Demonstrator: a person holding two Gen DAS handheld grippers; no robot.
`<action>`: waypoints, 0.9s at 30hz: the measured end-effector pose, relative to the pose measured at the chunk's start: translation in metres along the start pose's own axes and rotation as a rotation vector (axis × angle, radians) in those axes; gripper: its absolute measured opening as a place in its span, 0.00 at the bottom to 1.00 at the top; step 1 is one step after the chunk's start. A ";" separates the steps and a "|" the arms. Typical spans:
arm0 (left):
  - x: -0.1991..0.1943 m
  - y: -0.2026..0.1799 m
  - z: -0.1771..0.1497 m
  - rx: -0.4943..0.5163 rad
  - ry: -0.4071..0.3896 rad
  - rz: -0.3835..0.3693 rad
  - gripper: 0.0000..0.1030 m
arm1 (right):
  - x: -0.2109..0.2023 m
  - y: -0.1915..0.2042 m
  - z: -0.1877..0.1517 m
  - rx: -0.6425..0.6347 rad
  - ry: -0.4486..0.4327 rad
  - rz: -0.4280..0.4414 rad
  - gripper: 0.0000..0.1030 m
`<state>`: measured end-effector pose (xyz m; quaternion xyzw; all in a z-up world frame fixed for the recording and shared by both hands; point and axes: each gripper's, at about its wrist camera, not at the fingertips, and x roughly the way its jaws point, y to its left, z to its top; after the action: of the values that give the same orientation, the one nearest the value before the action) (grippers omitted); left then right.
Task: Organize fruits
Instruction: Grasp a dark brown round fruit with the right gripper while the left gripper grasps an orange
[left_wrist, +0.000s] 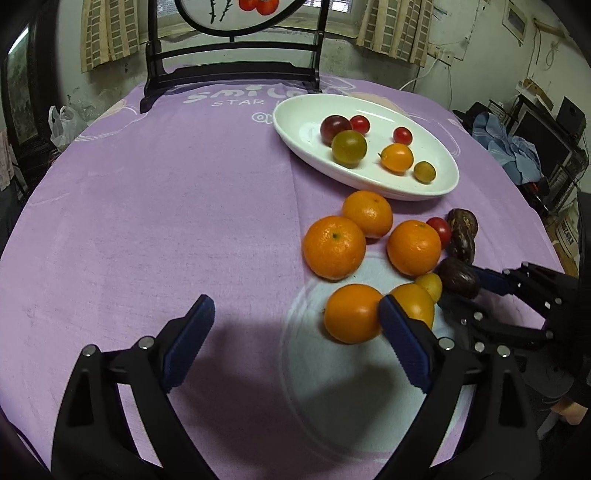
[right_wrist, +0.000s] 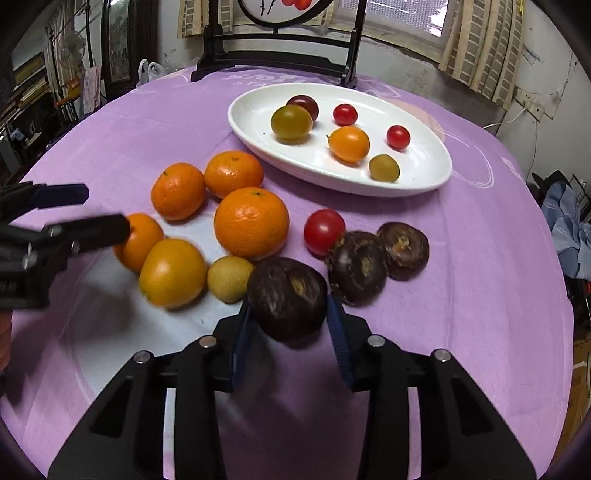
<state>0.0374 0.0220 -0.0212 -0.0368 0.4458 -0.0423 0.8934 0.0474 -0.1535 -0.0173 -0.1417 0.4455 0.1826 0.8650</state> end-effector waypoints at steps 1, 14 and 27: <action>0.000 -0.001 -0.001 0.007 0.004 -0.003 0.89 | 0.000 0.000 -0.001 0.005 -0.005 0.008 0.36; 0.013 -0.018 -0.012 0.088 0.054 0.002 0.88 | -0.029 -0.017 -0.027 0.103 -0.057 0.132 0.36; 0.029 -0.036 -0.001 0.140 0.055 0.002 0.38 | -0.041 -0.018 -0.031 0.103 -0.099 0.181 0.36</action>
<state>0.0521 -0.0169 -0.0412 0.0272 0.4663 -0.0733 0.8812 0.0105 -0.1898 0.0005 -0.0473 0.4219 0.2435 0.8721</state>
